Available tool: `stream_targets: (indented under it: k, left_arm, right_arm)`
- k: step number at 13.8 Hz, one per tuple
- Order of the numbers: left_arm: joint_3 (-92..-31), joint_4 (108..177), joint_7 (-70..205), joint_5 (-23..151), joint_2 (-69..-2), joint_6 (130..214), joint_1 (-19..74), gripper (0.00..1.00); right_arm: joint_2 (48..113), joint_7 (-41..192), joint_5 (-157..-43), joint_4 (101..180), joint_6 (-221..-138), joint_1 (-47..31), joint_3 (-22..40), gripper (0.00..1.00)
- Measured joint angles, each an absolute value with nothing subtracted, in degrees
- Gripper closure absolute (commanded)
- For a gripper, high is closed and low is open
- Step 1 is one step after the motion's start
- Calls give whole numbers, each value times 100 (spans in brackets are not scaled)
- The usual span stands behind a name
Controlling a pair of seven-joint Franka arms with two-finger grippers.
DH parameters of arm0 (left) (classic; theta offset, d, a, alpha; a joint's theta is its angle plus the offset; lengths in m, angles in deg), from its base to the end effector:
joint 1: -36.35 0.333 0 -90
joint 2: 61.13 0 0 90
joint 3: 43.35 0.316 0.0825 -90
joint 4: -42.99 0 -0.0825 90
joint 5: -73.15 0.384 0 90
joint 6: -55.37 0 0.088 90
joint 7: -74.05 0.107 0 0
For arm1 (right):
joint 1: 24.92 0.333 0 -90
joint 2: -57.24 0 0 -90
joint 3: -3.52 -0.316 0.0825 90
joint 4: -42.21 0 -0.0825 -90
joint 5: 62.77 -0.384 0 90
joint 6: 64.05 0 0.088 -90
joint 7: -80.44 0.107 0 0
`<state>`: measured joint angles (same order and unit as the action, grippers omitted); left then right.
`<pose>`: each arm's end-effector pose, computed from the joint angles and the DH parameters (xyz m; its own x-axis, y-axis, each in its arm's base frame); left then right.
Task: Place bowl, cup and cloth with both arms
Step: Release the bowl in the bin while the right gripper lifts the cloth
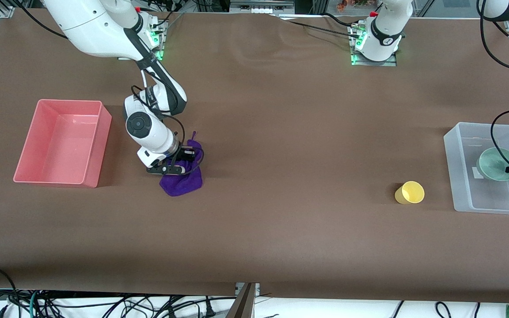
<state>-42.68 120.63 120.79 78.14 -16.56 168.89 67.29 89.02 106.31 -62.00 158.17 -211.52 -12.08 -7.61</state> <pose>0.6115 0.3808 0.2465 0.9387 -0.3031 -0.1641 -0.2980 -0.9530 0.0551 0.5489 0.2431 0.1760 0.9981 -0.0489 -0.0368 -0.0520 -0.9948 -0.0871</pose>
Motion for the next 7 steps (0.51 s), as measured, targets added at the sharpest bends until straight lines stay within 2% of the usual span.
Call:
stream_targets:
  k: [1, 2, 4, 7]
  left_arm:
    - [-4270, 12063, 12082, 7814, -1591, 17033, 6730, 67]
    - [-4274, 12063, 12084, 7814, -1536, 17126, 6730, 1]
    - [-4290, 12045, 12089, 7814, -1496, 17188, 6728, 0]
    - [-4348, 11824, 12091, 7814, -1567, 17127, 6721, 0]
  right_arm:
    - [8902, 10631, -6200, 15794, -21143, -1209, -758, 100]
    - [8903, 10631, -6200, 15752, -21090, -1209, -752, 100]
    - [8897, 10631, -6199, 15559, -20736, -1217, -727, 100]
    - [8773, 10510, -6150, 14979, -19701, -1284, -597, 100]
